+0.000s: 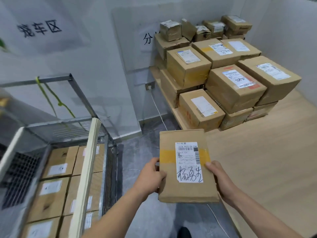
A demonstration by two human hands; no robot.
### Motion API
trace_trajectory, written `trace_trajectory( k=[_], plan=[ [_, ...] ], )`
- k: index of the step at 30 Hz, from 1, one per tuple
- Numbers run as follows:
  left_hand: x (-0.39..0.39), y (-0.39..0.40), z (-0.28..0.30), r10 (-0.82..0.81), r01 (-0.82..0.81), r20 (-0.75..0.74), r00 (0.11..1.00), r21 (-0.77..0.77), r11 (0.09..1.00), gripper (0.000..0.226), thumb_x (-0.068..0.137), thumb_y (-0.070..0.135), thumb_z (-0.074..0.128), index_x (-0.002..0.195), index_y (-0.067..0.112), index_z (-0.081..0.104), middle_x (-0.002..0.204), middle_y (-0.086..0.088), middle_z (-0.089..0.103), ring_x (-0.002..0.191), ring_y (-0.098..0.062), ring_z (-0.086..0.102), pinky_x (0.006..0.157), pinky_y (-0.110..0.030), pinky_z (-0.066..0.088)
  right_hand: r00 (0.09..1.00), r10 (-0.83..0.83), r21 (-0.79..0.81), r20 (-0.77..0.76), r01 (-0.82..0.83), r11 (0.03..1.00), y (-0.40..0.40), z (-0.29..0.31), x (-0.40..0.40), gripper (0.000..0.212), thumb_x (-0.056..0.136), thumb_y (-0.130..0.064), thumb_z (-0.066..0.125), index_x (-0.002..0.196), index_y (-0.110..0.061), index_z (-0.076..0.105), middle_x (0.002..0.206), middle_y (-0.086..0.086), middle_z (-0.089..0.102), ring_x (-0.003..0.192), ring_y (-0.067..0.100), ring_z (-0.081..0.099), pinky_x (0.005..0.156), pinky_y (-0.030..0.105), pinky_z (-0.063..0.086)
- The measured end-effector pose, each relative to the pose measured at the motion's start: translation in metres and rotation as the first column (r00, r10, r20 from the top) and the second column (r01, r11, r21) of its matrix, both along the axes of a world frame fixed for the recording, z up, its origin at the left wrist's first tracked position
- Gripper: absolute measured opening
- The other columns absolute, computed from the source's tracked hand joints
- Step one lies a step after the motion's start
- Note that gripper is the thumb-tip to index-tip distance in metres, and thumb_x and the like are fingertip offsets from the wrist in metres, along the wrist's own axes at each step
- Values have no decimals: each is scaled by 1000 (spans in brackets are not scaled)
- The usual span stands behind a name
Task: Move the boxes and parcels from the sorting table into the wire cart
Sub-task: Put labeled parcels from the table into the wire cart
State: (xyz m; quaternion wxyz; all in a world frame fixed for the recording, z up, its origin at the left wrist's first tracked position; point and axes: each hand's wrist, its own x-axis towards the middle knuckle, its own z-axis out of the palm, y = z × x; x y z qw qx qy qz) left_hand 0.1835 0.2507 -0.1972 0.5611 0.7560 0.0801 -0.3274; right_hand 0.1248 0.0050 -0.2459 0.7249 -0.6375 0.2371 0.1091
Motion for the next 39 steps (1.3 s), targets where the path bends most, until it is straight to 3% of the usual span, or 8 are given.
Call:
trace_trajectory(
  k=[3, 6, 15, 21, 25, 30, 35, 39],
  plan=[
    [-7, 56, 21, 76, -76, 84, 994, -4, 997, 44, 92, 3, 49, 126, 30, 54, 111, -2, 72, 97, -28, 71, 74, -57, 59, 993, 94, -43, 67, -91, 995, 44, 19, 20, 102, 40, -75, 85, 117, -17, 53, 108, 4, 70, 95, 20, 66, 86, 45, 47],
    [-13, 116, 44, 154, -154, 198, 968, -14, 988, 45, 89, 6, 55, 127, 30, 54, 113, 4, 72, 96, -20, 72, 79, -54, 60, 962, 241, -53, 131, -236, 970, 93, 44, 42, 109, 44, -70, 87, 139, -35, 47, 125, -3, 71, 114, 20, 68, 91, 45, 55],
    [-45, 272, 104, 376, -386, 430, 821, -66, 920, 46, 94, -1, 57, 127, 31, 55, 120, 3, 69, 104, -13, 68, 80, -35, 58, 807, 512, -119, 294, -500, 858, 260, 115, 89, 107, 54, -57, 80, 150, -38, 36, 123, -9, 72, 108, 20, 70, 54, 21, 53],
    [-67, 343, 126, 470, -525, 525, 709, -52, 850, 46, 92, 8, 62, 128, 36, 54, 118, 7, 69, 102, -14, 68, 69, -26, 49, 687, 627, -124, 368, -632, 765, 345, 144, 110, 82, 56, -61, 74, 133, -55, 46, 120, -11, 73, 108, 16, 71, 71, 33, 55],
    [-75, 374, 132, 526, -625, 566, 634, -24, 780, 53, 83, 31, 63, 135, 37, 54, 120, 13, 69, 107, -11, 67, 74, -31, 53, 620, 669, -85, 410, -704, 705, 394, 149, 136, 84, 57, -56, 75, 136, -49, 48, 123, -5, 72, 113, 22, 69, 83, 43, 53],
    [-71, 404, 137, 574, -740, 621, 534, 15, 672, 38, 97, 21, 60, 125, 47, 57, 116, 15, 69, 103, -8, 67, 70, -24, 53, 536, 711, -42, 455, -785, 619, 449, 146, 180, 98, 56, -58, 83, 144, -36, 47, 127, 1, 71, 119, 31, 66, 93, 58, 48],
    [-65, 423, 144, 553, -837, 689, 467, 143, 529, 38, 98, 23, 59, 135, 32, 59, 118, 18, 68, 111, 4, 61, 98, -26, 51, 416, 775, -15, 476, -877, 481, 499, 145, 222, 99, 56, -52, 81, 146, -31, 46, 125, 5, 72, 120, 35, 64, 107, 67, 40],
    [-68, 427, 147, 510, -887, 742, 435, 257, 383, 40, 100, 27, 56, 140, 26, 56, 133, 15, 63, 121, 1, 56, 103, -23, 45, 316, 820, 11, 476, -935, 354, 534, 141, 245, 108, 51, -61, 88, 145, -30, 48, 131, 9, 68, 123, 40, 61, 106, 73, 37]
  ],
)
